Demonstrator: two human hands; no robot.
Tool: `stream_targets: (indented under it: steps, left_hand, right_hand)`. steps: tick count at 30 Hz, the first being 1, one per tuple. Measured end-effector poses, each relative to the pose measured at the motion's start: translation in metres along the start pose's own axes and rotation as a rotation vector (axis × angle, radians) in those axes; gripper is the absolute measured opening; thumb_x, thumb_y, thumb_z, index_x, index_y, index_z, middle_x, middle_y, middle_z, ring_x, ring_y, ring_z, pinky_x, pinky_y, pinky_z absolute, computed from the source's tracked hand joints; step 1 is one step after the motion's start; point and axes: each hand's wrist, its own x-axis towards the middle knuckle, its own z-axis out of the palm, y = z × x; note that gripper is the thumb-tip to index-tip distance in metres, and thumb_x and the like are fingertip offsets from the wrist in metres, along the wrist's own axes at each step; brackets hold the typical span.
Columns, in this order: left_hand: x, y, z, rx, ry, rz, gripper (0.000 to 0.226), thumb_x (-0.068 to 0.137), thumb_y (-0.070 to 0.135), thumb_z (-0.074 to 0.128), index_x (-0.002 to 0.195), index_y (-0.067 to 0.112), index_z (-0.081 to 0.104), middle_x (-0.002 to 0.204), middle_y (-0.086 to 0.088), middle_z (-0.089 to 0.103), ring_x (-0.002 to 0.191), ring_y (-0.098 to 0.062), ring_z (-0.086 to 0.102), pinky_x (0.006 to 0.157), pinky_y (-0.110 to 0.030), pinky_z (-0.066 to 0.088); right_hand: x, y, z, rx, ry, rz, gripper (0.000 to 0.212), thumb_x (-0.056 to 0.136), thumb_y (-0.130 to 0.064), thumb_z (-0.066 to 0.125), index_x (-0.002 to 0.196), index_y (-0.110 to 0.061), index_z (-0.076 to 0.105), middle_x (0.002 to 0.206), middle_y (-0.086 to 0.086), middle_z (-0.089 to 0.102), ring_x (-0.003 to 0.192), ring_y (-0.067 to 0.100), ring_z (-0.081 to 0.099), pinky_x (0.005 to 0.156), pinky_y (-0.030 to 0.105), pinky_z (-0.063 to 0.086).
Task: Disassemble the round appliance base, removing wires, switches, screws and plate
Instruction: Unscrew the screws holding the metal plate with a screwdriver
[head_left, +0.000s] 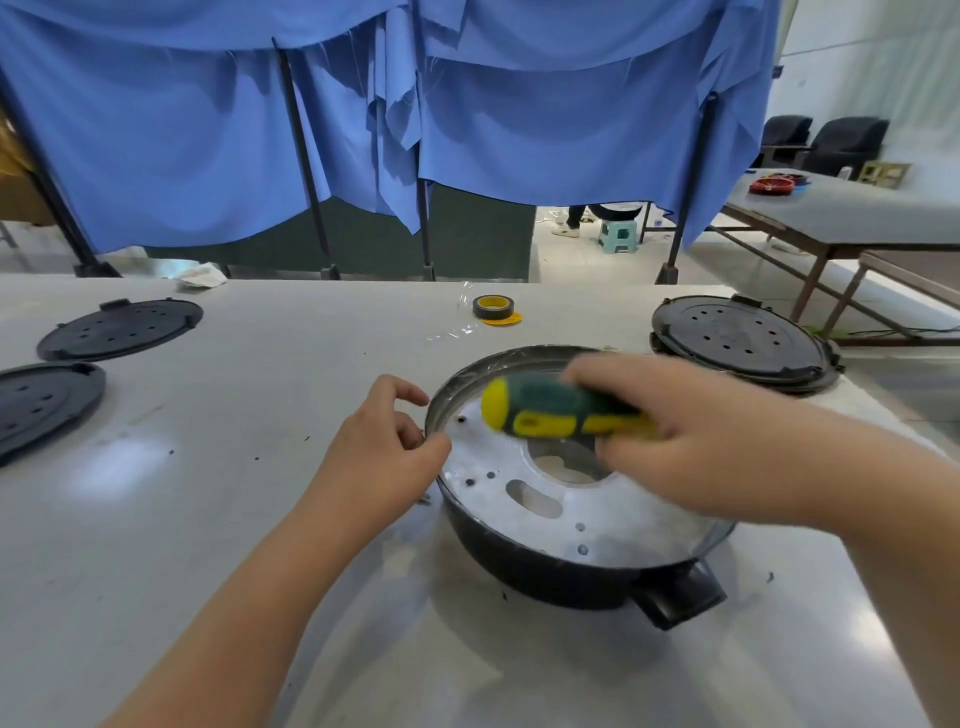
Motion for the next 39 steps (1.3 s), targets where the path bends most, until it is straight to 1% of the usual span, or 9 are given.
stream_targets:
  steps: [3,6,10,17,21,26,30,34,39]
  left_hand:
    - [0.000,0.000,0.001,-0.027,0.031,-0.014,0.027,0.079,0.013,0.061,0.102,0.024,0.050,0.049,0.003,0.054,0.053,-0.020,0.061,0.058,-0.035,0.054]
    - [0.000,-0.001,0.003,-0.010,0.061,0.016,0.028,0.078,0.013,0.058,0.102,0.026,0.051,0.047,0.004,0.053,0.049,-0.013,0.055,0.057,-0.031,0.048]
    - [0.001,-0.002,0.004,-0.071,0.074,0.005,0.018,0.082,0.017,0.056,0.097,0.026,0.054,0.052,0.002,0.060,0.045,-0.005,0.055,0.047,-0.014,0.040]
    - [0.010,-0.005,0.004,-0.280,0.099,-0.132,0.020,0.088,0.012,0.035,0.085,0.018,0.053,0.049,0.004,0.061,0.044,-0.015,0.058,0.047,-0.028,0.037]
    - [0.008,-0.007,0.003,-0.123,-0.049,-0.170,0.026,0.079,-0.005,0.039,0.070,0.012,0.056,0.047,0.005,0.062,0.044,-0.017,0.060,0.039,-0.019,0.037]
    - [0.001,0.001,0.004,0.020,-0.266,-0.195,0.026,0.082,0.002,0.044,0.067,0.012,0.063,0.057,0.006,0.069,0.050,-0.009,0.065,0.047,-0.020,0.040]
    - [-0.002,0.015,0.003,-0.325,-0.418,-0.448,0.024,0.088,0.004,0.044,0.084,0.001,0.068,0.077,-0.011,0.076,0.058,-0.022,0.070,0.044,-0.024,0.050]
    - [-0.009,0.022,0.010,-0.849,-0.656,-0.689,0.036,0.088,0.007,0.040,0.089,-0.001,0.075,0.099,-0.023,0.072,0.081,-0.031,0.073,0.059,-0.033,0.059]
    - [-0.012,0.025,0.019,-1.068,-0.733,-0.792,0.035,0.074,-0.002,0.043,0.091,-0.011,0.072,0.095,-0.028,0.071,0.078,-0.032,0.074,0.055,-0.032,0.059]
  right_hand:
    - [-0.001,-0.005,0.016,-0.181,-0.243,0.055,0.028,0.075,-0.055,0.061,0.087,-0.032,0.051,0.078,-0.005,0.056,0.064,0.008,0.052,0.055,0.029,0.042]
    - [0.000,-0.008,0.028,-0.281,-0.370,0.122,0.041,0.063,-0.065,0.069,0.078,-0.031,0.051,0.073,-0.007,0.057,0.060,0.006,0.054,0.048,0.024,0.037]
    - [0.004,-0.005,0.034,-0.262,-0.306,0.079,0.022,0.073,-0.040,0.066,0.071,-0.022,0.054,0.053,-0.013,0.052,0.046,0.007,0.046,0.039,0.016,0.032]
    - [0.004,-0.003,0.018,-0.098,-0.194,0.054,0.016,0.077,-0.035,0.066,0.075,-0.021,0.058,0.059,-0.001,0.054,0.045,0.006,0.046,0.047,0.024,0.039]
    - [0.003,0.000,0.006,-0.013,-0.109,0.018,0.018,0.077,-0.034,0.071,0.066,-0.026,0.059,0.055,-0.006,0.054,0.048,0.005,0.047,0.049,0.023,0.038]
    - [0.002,0.007,-0.003,0.016,0.009,-0.012,0.017,0.075,-0.038,0.072,0.067,-0.026,0.062,0.060,0.000,0.058,0.051,0.008,0.050,0.054,0.026,0.044]
    - [0.001,0.010,-0.008,0.048,0.081,-0.022,0.017,0.073,-0.040,0.072,0.063,-0.036,0.059,0.056,-0.009,0.056,0.052,0.005,0.051,0.050,0.014,0.039]
    - [0.003,0.013,-0.008,0.049,0.120,-0.026,0.020,0.073,-0.042,0.071,0.068,-0.024,0.063,0.063,-0.005,0.060,0.056,0.007,0.054,0.053,0.020,0.042]
    - [0.005,0.014,-0.004,0.032,0.086,-0.035,0.021,0.075,-0.038,0.072,0.063,-0.027,0.059,0.060,-0.006,0.057,0.052,0.006,0.051,0.051,0.016,0.040]
